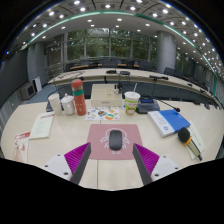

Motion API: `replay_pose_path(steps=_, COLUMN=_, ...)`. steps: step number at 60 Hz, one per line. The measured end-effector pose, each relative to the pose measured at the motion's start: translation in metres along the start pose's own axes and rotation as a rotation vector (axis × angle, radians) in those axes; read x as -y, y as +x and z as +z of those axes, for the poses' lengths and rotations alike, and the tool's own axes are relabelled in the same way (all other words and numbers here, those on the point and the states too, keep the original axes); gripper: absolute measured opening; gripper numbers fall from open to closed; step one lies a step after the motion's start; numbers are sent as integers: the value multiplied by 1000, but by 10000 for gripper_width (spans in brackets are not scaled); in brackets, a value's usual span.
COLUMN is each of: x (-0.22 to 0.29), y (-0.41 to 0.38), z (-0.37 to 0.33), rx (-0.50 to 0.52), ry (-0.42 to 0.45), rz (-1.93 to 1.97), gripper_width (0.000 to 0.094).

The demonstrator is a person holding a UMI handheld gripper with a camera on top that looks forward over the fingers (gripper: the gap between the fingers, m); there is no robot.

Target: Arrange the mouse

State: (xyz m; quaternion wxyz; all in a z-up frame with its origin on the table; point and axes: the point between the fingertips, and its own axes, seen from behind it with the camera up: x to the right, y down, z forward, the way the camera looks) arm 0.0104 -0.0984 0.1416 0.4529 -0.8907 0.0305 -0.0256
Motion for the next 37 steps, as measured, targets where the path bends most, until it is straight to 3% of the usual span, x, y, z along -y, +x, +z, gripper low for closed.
replay_pose_path(steps=18, x=-34, y=-17, z=-143, rx=-7, ry=57, rz=-14, gripper_width=855)
replay_pose_path(steps=37, x=-51, y=-29, z=-213, rx=12, ry=104, rz=-3, gripper_width=856)
